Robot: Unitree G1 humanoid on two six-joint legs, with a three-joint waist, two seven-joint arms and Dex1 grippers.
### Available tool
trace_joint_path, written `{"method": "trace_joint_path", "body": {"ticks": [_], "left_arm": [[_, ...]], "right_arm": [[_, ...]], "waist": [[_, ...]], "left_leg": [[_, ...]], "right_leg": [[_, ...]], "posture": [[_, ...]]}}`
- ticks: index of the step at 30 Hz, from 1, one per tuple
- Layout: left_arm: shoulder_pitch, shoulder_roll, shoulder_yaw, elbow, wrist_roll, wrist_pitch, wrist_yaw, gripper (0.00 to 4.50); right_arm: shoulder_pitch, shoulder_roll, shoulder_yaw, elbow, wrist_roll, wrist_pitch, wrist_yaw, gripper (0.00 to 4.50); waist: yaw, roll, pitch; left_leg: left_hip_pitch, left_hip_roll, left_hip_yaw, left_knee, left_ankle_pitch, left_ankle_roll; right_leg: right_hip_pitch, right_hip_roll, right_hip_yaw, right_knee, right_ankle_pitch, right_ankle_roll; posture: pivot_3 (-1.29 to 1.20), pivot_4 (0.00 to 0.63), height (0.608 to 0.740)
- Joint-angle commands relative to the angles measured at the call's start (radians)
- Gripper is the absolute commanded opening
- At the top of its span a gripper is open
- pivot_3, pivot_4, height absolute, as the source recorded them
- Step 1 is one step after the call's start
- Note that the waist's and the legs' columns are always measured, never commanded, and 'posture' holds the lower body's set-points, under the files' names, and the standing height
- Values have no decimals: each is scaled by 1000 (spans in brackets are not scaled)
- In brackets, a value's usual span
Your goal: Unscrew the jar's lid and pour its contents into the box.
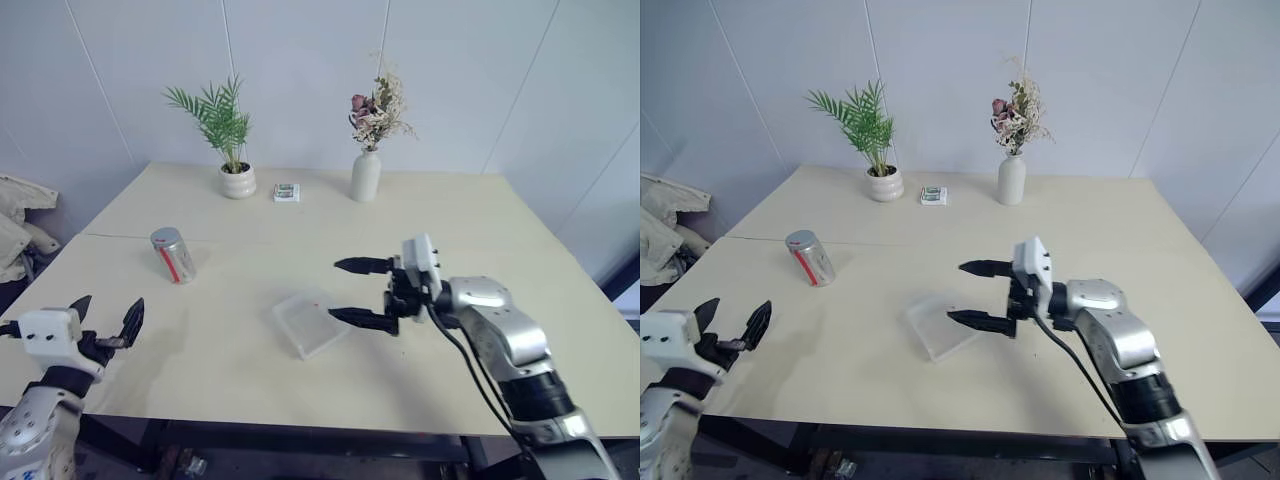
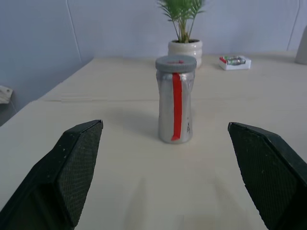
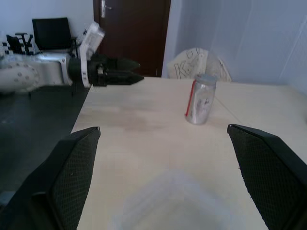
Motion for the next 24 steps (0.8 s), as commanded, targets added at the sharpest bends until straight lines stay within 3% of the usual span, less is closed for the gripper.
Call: {"method": "trace_joint_path", "body": {"ticks": [1, 11, 24], "left_arm": [[-79, 36, -34, 144, 37, -79, -26, 4461], [-343, 143, -82, 538, 69, -208, -83, 4461], [-592, 194, -152, 933, 107, -327, -149, 4461]], "right_arm": [[-33, 31, 3, -4, -15, -32, -15, 4500], [-23, 79, 0, -35, -41, -47, -64, 4500], [12, 73, -17, -112, -31, -21, -123, 4500]], "waist": [[-3, -1, 0], [-8, -1, -1], [-6, -1, -1]], "left_leg": [[0, 0, 0, 0, 0, 0], [-1, 2, 0, -2, -2, -2], [-1, 2, 1, -2, -2, -2]], "right_leg": [[0, 0, 0, 0, 0, 1], [-4, 2, 0, 5, 0, 1], [-5, 2, -1, 5, 0, 1]], "posture": [[0, 150, 740], [0, 150, 740], [0, 150, 740]]}}
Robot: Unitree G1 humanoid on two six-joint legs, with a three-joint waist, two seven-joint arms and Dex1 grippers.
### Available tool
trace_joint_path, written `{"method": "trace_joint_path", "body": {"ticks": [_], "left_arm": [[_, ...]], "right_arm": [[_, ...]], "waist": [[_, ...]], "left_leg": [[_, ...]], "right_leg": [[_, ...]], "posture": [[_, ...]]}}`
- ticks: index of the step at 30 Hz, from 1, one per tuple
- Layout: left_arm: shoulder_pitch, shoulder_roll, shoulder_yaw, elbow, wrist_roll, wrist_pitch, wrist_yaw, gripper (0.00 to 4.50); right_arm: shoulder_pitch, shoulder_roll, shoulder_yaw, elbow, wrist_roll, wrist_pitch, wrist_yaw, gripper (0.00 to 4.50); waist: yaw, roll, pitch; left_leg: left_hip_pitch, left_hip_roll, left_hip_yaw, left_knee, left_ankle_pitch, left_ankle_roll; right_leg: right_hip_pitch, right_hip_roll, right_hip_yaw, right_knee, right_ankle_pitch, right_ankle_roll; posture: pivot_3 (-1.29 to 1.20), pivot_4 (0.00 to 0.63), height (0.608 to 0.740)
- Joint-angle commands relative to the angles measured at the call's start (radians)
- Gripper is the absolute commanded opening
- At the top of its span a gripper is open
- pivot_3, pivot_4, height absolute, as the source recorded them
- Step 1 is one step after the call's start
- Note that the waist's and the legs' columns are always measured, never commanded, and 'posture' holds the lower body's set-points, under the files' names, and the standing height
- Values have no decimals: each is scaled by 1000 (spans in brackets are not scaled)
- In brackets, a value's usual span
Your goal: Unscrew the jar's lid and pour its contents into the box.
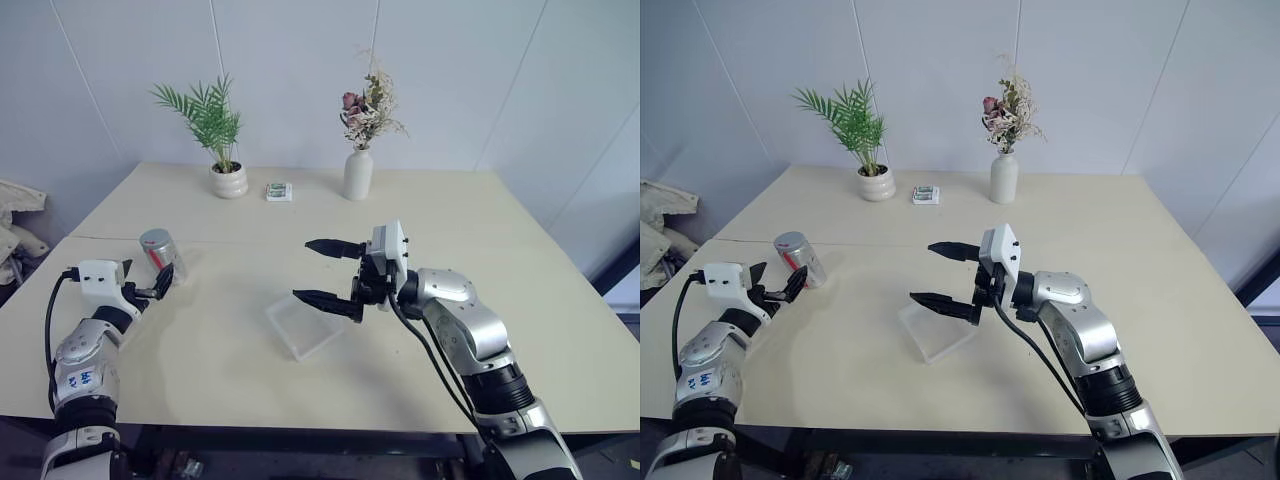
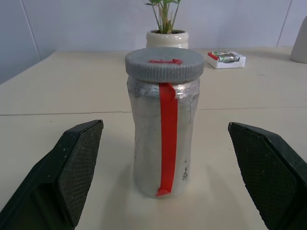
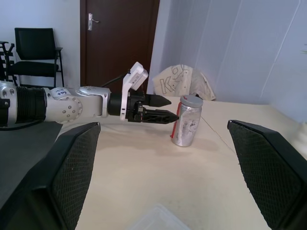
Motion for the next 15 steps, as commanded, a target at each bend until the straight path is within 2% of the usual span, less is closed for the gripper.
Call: {"method": "trace_joint_path", "body": {"ticks": [1, 15], "left_arm": [[-66, 31, -9, 76, 12, -48, -22, 4461], [-225, 52, -72, 320, 85, -132, 5, 4461]], "right_arm": [[-1, -3, -21, -48, 16, 1, -17, 4500], [29, -10, -30, -94, 18, 22, -57, 4500]], "waist": [[-1, 0, 0], [-2, 0, 0]], "left_leg": [[0, 0, 0, 0, 0, 0], [-1, 0, 0, 0, 0, 0]], "right_leg": [[0, 0, 0, 0, 0, 0], [-1, 0, 0, 0, 0, 1]], "posture": [[0, 150, 740], [0, 150, 740]]}}
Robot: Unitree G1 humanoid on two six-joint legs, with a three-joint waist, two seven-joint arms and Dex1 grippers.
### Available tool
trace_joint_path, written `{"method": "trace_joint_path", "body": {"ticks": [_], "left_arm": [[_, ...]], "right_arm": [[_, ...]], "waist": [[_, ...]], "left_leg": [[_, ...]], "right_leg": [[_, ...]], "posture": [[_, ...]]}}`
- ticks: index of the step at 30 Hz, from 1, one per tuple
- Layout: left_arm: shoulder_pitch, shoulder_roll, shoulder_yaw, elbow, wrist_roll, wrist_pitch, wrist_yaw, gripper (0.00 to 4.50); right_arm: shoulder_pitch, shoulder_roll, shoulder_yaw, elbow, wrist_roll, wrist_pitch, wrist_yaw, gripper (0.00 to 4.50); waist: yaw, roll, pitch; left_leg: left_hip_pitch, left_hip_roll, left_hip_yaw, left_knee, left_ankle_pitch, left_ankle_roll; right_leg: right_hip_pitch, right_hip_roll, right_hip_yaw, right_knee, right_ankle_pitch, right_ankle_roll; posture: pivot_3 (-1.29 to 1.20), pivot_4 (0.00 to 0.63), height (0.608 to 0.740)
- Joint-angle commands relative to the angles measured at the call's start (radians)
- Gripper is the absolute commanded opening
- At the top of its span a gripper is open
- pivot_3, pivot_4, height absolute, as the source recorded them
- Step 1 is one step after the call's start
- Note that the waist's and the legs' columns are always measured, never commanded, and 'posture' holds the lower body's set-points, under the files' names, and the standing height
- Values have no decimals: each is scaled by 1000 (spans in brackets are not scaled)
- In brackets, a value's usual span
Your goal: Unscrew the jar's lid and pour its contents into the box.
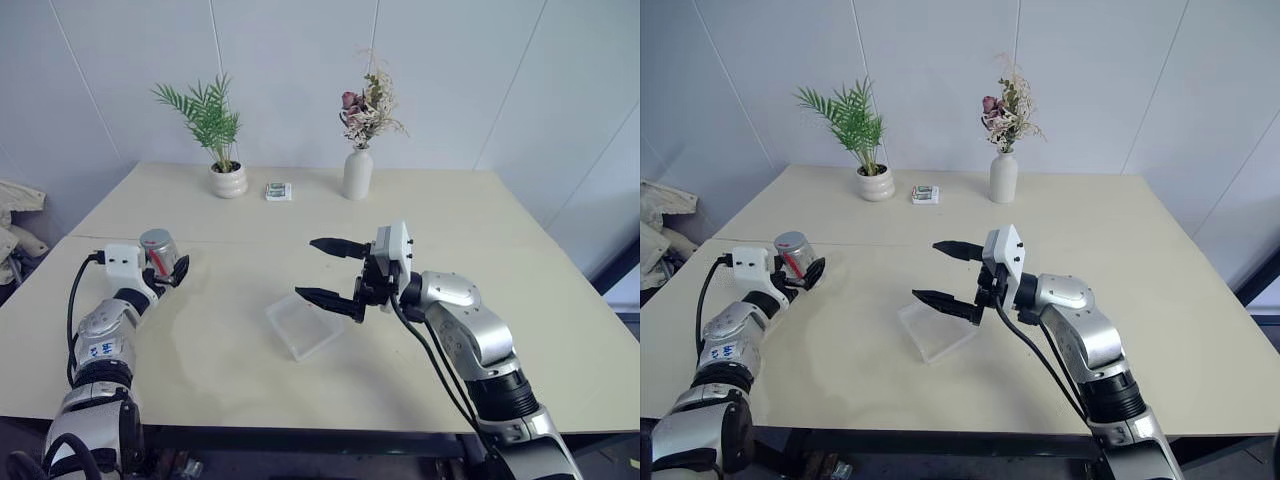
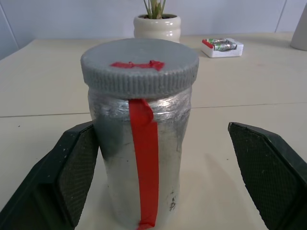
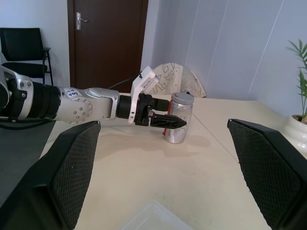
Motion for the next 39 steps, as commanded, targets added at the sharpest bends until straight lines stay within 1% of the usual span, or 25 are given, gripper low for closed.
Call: {"method": "trace_joint_path", "body": {"ticks": [1, 17, 18, 19, 23, 24, 30, 33, 37, 38, 39], "left_arm": [[-39, 29, -8, 20, 20, -35, 12, 4461], [-87, 46, -17, 94, 60, -70, 46, 4461], [-89, 46, -18, 96, 61, -73, 48, 4077], [-91, 46, -19, 97, 63, -78, 47, 3898], [-95, 47, -25, 102, 73, -83, 50, 2580], [-97, 46, -26, 104, 75, -80, 52, 2351], [-84, 45, -19, 99, 74, -82, 50, 2336], [-71, 41, -10, 73, 55, -84, 12, 2336], [-48, 20, -4, -42, -4, -54, -136, 2336], [-32, 14, -13, -101, -25, -25, -195, 2336], [7, 10, -34, -213, -60, 32, -279, 2336]], "right_arm": [[9, -8, -22, -55, 18, 2, -14, 4500], [33, -13, -29, -82, 20, 11, -51, 4500], [35, -12, -29, -83, 20, 11, -54, 4500], [37, -13, -28, -85, 20, 11, -56, 4500], [45, -12, -27, -89, 21, 11, -62, 4500], [45, -11, -26, -87, 20, 10, -63, 4500], [46, -11, -27, -86, 22, 9, -68, 4500], [37, -10, -30, -81, 24, 8, -70, 4500], [14, -6, -35, -90, 44, 33, -79, 4500], [8, -8, -34, -95, 49, 46, -82, 4500], [-4, -11, -34, -110, 64, 73, -86, 4500]], "waist": [[0, 0, 0], [2, 0, 0], [2, 0, 0], [1, 0, 0], [0, 0, 0], [0, 0, 0], [0, 0, 0], [1, 0, 0], [1, 0, 0], [1, 0, 0], [-1, 0, 0]], "left_leg": [[0, 0, 0, 0, 0, 0], [0, 0, 0, 0, 0, 0], [0, 0, 0, 0, 0, 0], [0, 0, 0, 0, 0, 0], [0, 0, 0, 0, 0, 0], [0, 0, 0, 0, 0, 0], [0, 0, 0, 0, 0, 0], [0, 0, 0, 0, 0, 0], [-1, 0, 0, 0, 0, 0], [-1, 0, 0, 0, 0, 0], [-1, 0, 0, 0, 0, 0]], "right_leg": [[0, 0, 0, 0, 0, 0], [0, 0, 0, 0, 0, 0], [0, 0, 0, 0, 0, 0], [0, 0, 0, 0, 0, 0], [0, 0, 0, 0, 0, 0], [0, 0, 0, 0, 0, 0], [0, 0, 0, 1, 0, 0], [0, 0, 0, 1, 0, 0], [-1, 0, 0, 1, 0, 0], [-1, 0, 0, 1, 0, 0], [-1, 0, 0, 1, 0, 0]], "posture": [[0, 150, 740], [0, 150, 740], [0, 150, 740], [0, 150, 740], [0, 150, 740], [0, 150, 740], [0, 150, 740], [0, 150, 740], [0, 150, 740], [0, 150, 740], [0, 150, 740]]}}
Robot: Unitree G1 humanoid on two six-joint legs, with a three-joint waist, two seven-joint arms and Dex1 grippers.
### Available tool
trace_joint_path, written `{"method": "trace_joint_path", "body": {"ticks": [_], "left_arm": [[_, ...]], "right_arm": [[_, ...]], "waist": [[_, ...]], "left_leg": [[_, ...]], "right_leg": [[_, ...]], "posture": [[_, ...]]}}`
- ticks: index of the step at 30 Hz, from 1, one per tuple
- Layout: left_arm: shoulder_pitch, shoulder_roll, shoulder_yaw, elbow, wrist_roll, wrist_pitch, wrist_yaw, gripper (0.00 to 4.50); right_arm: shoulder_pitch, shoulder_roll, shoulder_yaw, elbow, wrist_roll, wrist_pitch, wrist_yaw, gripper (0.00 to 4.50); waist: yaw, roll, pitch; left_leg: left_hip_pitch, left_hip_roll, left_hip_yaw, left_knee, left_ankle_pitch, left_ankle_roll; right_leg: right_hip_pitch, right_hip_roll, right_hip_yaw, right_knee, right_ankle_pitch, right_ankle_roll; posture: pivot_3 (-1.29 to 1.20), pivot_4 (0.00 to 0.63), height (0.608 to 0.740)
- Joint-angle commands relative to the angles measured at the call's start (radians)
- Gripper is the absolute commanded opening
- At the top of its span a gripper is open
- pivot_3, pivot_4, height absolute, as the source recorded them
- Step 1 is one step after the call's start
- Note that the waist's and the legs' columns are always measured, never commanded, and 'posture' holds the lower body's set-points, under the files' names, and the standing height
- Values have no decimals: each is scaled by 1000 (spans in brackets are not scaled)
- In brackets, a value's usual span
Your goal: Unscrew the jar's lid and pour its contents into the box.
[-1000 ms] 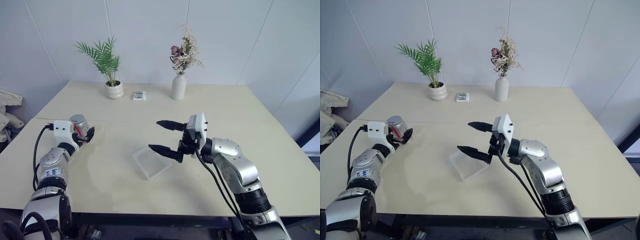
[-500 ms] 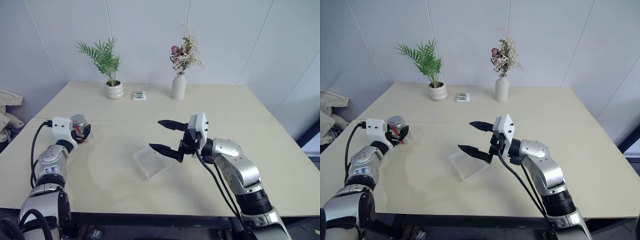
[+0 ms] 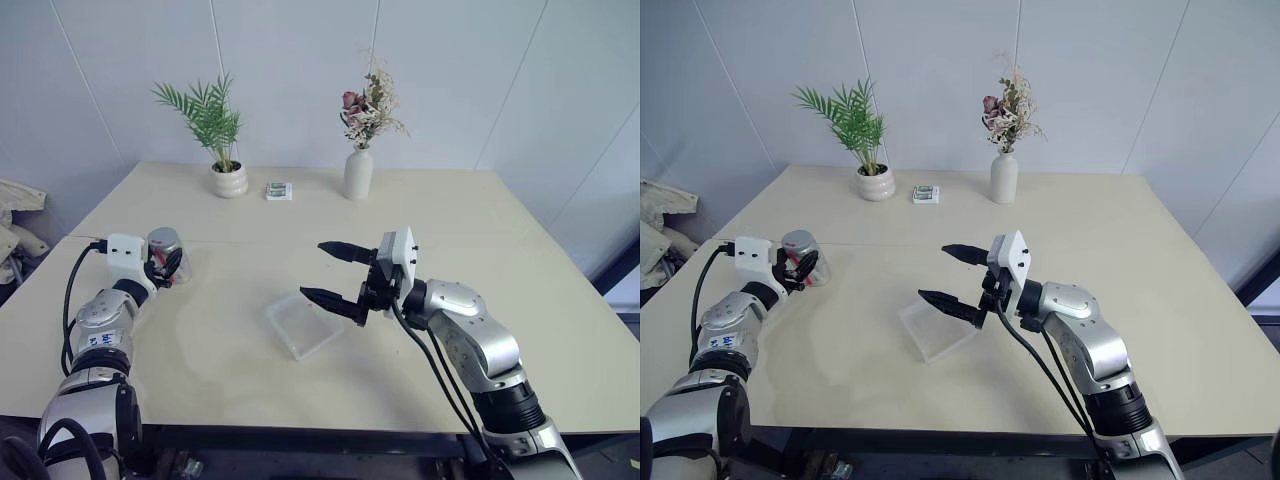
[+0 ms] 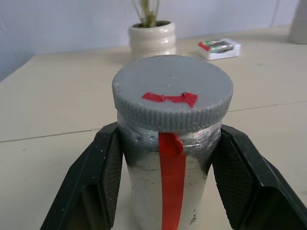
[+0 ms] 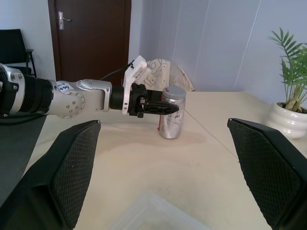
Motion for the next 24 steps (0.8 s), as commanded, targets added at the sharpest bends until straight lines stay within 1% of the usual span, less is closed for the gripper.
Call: {"method": "trace_joint_path", "body": {"ticks": [1, 2, 4, 7, 10, 14, 16, 19, 24], "left_arm": [[101, -1, -44, -359, -127, 161, -251, 2336], [145, 3, -60, -468, -161, 227, -308, 2336], [205, 17, -76, -614, -204, 327, -359, 2336], [280, 72, -101, -827, -286, 511, -457, 2336], [306, 112, -133, -948, -328, 624, -522, 2336], [290, 111, -177, -992, -316, 666, -552, 2336], [267, 91, -205, -996, -316, 676, -567, 2336], [245, 76, -239, -985, -292, 660, -580, 2336], [225, 46, -256, -979, -287, 658, -575, 2336]], "right_arm": [[-51, -5, -21, -87, 52, 73, -23, 4500], [-61, -8, -18, -101, 58, 98, -30, 4500], [-76, -13, -11, -119, 63, 133, -40, 4500], [-121, -19, 29, -161, 52, 240, -81, 4500], [-163, -7, 53, -188, 55, 333, -128, 4500], [-204, 13, 80, -209, 75, 438, -163, 4500], [-219, 25, 97, -213, 76, 479, -178, 4500], [-229, 42, 113, -209, 60, 513, -209, 4500], [-236, 83, 119, -205, 50, 570, -284, 4500]], "waist": [[-2, 0, 0], [-4, 0, 0], [-5, 0, 0], [-9, 0, 0], [-14, 0, 0], [-13, 0, 0], [-13, 0, 0], [-11, 0, 0], [-15, 0, 0]], "left_leg": [[0, 0, 0, 0, 0, 0], [0, 0, 0, 0, 0, 0], [0, 1, 1, -1, 0, 0], [-1, 1, 1, -1, 0, -1], [-1, 2, 1, -1, 1, -2], [1, 2, 1, 0, 2, -1], [0, 2, 1, 0, 2, -1], [0, 2, 1, 0, 2, -1], [-2, 2, 1, -1, 2, -1]], "right_leg": [[0, 0, 0, 0, 0, 0], [0, 0, 0, 0, 0, 0], [-1, 0, 2, 1, 0, 0], [-4, 0, 2, 3, -1, -2], [-7, 1, 3, 8, -2, -4], [-6, 1, 2, 11, -3, -6], [-6, 1, 2, 10, -3, -6], [-7, 1, 2, 10, -3, -6], [-9, 1, 2, 10, -3, -5]], "posture": [[0, 150, 740], [0, 150, 740], [0, 150, 740], [0, 150, 740], [0, 150, 740], [0, 150, 740], [0, 150, 740], [0, 150, 740], [0, 150, 740]]}}
